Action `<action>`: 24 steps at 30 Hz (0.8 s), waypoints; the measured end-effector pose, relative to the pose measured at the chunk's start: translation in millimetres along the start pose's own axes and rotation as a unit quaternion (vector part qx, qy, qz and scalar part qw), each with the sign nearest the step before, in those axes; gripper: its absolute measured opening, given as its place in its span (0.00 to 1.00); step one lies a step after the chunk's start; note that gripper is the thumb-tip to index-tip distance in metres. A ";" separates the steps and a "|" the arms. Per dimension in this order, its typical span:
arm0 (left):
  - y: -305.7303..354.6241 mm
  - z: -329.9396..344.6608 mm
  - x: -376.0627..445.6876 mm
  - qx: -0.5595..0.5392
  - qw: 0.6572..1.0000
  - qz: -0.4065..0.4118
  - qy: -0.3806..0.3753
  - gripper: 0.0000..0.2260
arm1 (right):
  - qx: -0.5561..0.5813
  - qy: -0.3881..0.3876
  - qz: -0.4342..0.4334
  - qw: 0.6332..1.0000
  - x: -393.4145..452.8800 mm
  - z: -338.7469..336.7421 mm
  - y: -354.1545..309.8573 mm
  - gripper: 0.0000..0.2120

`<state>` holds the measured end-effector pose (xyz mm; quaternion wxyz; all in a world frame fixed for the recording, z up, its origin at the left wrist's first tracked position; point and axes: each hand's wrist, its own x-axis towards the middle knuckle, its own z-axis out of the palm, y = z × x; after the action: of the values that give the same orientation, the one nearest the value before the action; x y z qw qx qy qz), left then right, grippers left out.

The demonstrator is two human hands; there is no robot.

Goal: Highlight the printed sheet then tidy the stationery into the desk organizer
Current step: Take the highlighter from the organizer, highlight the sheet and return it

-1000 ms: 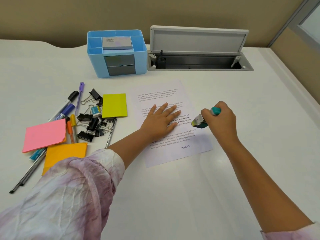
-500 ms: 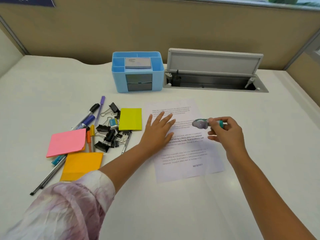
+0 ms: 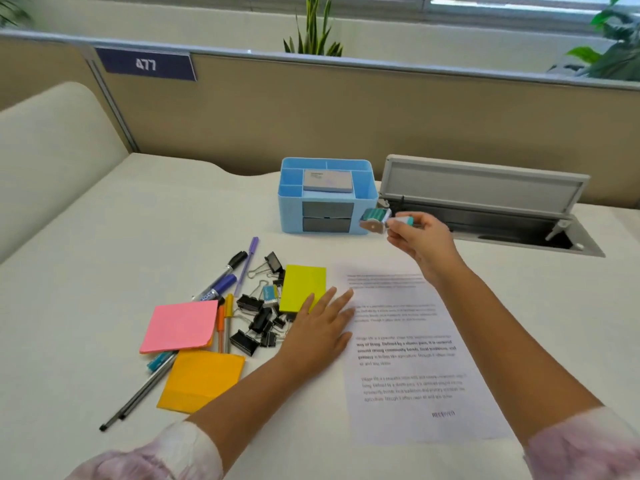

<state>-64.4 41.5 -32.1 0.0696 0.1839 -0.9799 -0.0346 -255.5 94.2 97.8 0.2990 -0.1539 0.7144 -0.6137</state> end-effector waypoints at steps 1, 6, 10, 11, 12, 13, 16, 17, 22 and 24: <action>0.4 0.0 -0.5 -0.003 1.000 -0.004 -0.010 0.19 | 0.000 -0.012 -0.004 1.000 10.3 6.9 -6.1 0.16; 1.3 9.1 -1.6 0.011 1.000 -0.013 -0.020 0.20 | -0.025 -0.036 -0.043 0.998 57.3 40.7 -29.0 0.17; -0.6 13.0 -2.0 0.006 1.000 -0.007 0.011 0.20 | -0.115 -0.045 -0.090 0.988 81.2 63.0 -36.7 0.15; -0.5 13.6 -1.7 0.005 1.000 -0.009 0.018 0.20 | -0.133 -0.051 -0.096 0.985 86.9 66.2 -36.4 0.15; -0.4 14.1 -1.6 0.001 1.000 -0.010 0.024 0.20 | -0.146 -0.056 -0.099 0.983 92.9 69.0 -35.4 0.15; -0.1 14.1 -1.8 -0.006 1.000 -0.010 0.029 0.20 | -0.160 -0.059 -0.102 0.980 98.2 71.3 -34.6 0.14; -0.2 16.3 -1.6 -0.014 0.999 -0.008 0.048 0.20 | -0.190 -0.059 -0.112 0.974 111.2 77.4 -32.6 0.16; -0.5 17.3 -1.3 -0.012 0.998 -0.007 0.055 0.20 | -0.194 -0.058 -0.115 0.973 114.3 79.4 -32.5 0.17; -1.0 19.1 -1.2 -0.015 0.997 -0.007 0.077 0.19 | -0.194 -0.060 -0.123 0.971 129.3 88.7 -30.9 0.18; -0.9 19.0 -1.8 -0.017 0.997 -0.006 0.080 0.19 | -0.202 -0.066 -0.126 0.969 134.0 91.4 -29.4 0.18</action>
<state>-65.2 42.2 -51.2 0.1506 0.1909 -0.9693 -0.0368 -307.2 -62.1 88.2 0.2285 -0.3405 0.7770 -0.4777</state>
